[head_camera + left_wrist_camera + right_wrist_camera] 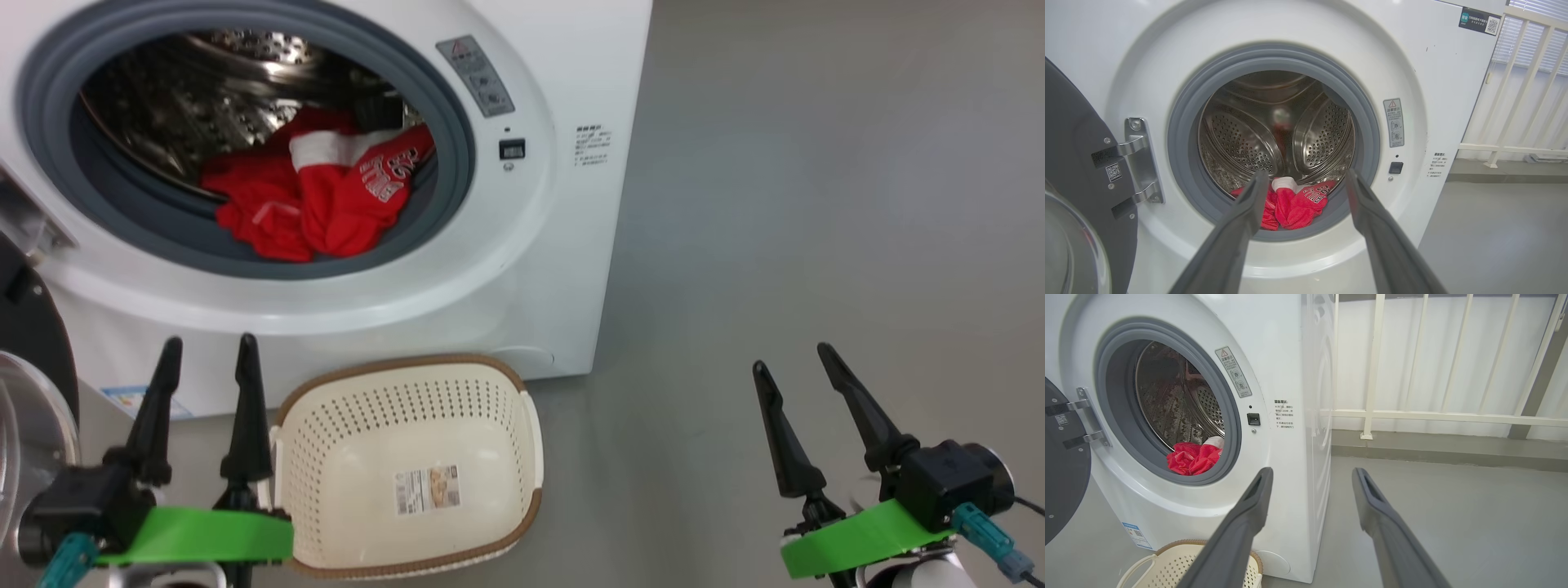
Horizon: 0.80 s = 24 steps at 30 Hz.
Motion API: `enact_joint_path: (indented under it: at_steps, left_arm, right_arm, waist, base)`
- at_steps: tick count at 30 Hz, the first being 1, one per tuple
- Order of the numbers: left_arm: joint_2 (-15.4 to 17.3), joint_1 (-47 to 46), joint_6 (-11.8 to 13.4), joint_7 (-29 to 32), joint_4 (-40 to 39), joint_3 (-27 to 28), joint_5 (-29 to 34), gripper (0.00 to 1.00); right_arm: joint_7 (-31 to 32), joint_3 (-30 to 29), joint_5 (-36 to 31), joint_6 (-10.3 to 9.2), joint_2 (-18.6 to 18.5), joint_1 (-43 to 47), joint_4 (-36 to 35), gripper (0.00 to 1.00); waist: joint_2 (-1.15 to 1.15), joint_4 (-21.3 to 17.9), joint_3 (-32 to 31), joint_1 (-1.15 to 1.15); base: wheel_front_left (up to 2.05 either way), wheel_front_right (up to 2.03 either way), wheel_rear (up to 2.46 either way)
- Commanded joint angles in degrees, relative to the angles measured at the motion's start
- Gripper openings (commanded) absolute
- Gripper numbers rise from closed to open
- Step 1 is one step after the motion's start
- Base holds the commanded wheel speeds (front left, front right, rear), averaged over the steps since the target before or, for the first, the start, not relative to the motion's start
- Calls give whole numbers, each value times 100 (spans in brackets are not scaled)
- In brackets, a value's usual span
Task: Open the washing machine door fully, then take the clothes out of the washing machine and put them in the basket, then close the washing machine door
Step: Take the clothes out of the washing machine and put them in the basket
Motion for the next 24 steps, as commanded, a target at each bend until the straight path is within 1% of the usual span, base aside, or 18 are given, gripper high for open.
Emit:
enact_joint_path:
  at_steps: [1, 12, 20, 24]
  left_arm:
    - [80, -341, 82, 7, -51, 155, 97, 100]
    - [201, -1521, 190, -9, 604, 56, 294, 100]
    - [340, -2424, 210, -57, 1212, 40, 372, 100]
    - [410, -2855, 167, -53, 1598, 71, 312, 100]
  right_arm:
    - [-36, 119, -1, 35, -44, -265, -174, 100]
    - [-36, 157, -19, 35, -44, -616, -207, 100]
    - [-36, 201, -34, 35, -44, -850, -224, 100]
    - [-36, 200, -40, 35, -44, -952, -224, 100]
  waist:
    - [0, 82, 351, 0]
    - [0, 33, 997, 0]
    - [0, -64, 1402, 0]
    - [0, -138, 1593, 0]
  base:
    - [0, 0, 0]
    - [0, 0, 0]
    - [0, 0, 0]
    - [0, 0, 0]
